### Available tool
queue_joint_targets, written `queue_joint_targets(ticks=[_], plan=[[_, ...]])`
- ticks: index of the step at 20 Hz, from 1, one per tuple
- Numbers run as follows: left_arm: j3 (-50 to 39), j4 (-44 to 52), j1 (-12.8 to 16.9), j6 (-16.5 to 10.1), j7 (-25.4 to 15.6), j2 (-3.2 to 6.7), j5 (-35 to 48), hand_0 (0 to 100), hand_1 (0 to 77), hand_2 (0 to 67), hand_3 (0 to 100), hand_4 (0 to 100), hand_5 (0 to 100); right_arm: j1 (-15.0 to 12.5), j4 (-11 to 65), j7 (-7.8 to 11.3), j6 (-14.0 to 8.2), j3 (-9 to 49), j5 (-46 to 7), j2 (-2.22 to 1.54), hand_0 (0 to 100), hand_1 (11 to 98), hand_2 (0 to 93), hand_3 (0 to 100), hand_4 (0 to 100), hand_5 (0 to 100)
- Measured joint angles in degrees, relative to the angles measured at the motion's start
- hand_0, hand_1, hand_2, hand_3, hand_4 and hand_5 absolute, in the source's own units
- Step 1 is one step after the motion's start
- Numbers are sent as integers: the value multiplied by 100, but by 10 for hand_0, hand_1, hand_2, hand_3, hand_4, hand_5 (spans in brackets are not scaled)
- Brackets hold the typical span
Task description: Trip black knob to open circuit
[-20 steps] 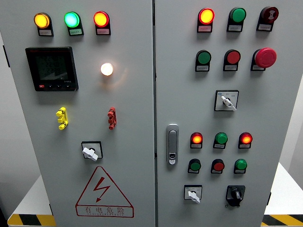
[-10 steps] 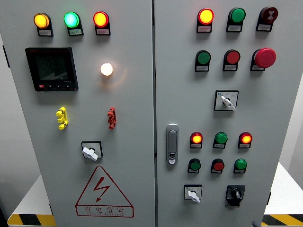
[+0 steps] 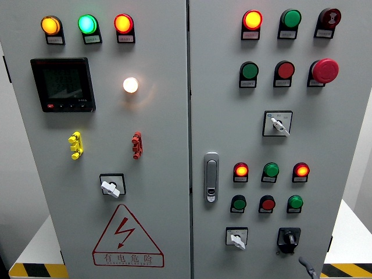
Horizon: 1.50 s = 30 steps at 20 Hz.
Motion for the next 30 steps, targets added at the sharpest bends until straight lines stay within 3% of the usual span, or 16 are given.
queue_joint_targets(ticks=[11, 16, 28, 30], plan=[[-1, -1, -6, 0, 0, 0, 0, 0, 41, 127, 213, 67, 18, 309, -262, -20, 0, 10, 71, 8, 895, 688, 66, 946, 950, 1000], [-3, 3, -3, 0, 0, 0, 0, 0, 41, 127, 213, 67, 18, 499, -467, -21, 3, 4, 88, 63, 904, 685, 67, 946, 949, 1000], [-1, -4, -1, 0, 0, 0, 0, 0, 41, 127, 212, 67, 18, 637, -612, -34, -13, -21, 353, 86, 924, 662, 68, 950, 953, 1000], [-1, -4, -3, 0, 0, 0, 0, 0, 40, 127, 212, 67, 18, 638, -601, -81, -12, -29, 354, 113, 928, 657, 68, 955, 954, 1000]])
